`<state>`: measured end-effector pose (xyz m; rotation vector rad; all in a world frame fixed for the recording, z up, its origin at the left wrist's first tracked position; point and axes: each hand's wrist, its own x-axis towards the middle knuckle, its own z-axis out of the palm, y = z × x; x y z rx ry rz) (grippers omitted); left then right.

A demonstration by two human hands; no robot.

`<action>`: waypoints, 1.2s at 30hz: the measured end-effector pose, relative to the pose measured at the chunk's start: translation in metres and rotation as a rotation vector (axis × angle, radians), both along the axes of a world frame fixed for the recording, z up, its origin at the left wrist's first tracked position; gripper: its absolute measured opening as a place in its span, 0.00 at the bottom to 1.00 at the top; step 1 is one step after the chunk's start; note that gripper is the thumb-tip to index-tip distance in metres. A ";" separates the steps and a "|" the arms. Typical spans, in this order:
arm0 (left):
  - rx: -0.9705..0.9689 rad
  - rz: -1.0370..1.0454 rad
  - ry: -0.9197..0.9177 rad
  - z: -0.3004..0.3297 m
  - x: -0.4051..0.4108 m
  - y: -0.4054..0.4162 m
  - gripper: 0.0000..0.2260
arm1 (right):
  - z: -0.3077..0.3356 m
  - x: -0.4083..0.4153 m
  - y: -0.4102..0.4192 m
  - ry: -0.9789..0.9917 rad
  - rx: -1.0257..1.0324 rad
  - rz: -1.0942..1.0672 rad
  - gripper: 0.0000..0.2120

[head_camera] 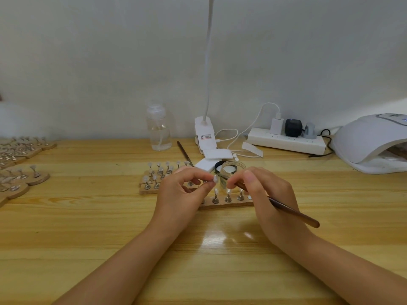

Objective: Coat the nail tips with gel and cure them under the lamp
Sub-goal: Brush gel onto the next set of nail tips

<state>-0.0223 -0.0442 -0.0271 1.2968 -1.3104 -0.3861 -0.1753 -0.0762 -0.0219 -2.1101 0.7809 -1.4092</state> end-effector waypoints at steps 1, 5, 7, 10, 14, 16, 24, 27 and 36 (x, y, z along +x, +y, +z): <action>0.003 0.004 0.001 0.000 0.000 0.000 0.12 | 0.000 0.000 0.001 -0.004 -0.008 0.014 0.20; 0.016 0.007 -0.014 0.000 0.000 0.000 0.12 | -0.001 -0.001 0.002 -0.064 -0.080 0.061 0.19; 0.020 0.005 -0.017 0.001 0.000 0.000 0.11 | -0.001 -0.002 0.002 -0.094 -0.086 0.068 0.18; 0.023 0.010 -0.019 0.002 0.000 0.001 0.11 | 0.000 -0.002 0.001 -0.094 -0.017 0.049 0.18; 0.021 0.013 -0.012 0.002 -0.001 0.001 0.10 | 0.000 0.000 0.000 -0.011 0.014 0.015 0.20; 0.022 0.013 -0.015 0.002 -0.001 0.001 0.10 | 0.000 0.000 0.000 -0.034 0.010 0.048 0.20; 0.033 0.017 -0.010 0.002 0.000 0.001 0.10 | -0.001 -0.001 0.000 -0.121 -0.009 0.068 0.19; 0.031 0.013 -0.008 0.002 0.000 0.001 0.10 | -0.001 -0.001 -0.001 -0.086 0.049 0.042 0.19; 0.043 0.004 0.000 0.003 0.000 0.002 0.10 | -0.002 -0.001 0.001 -0.175 -0.006 0.109 0.20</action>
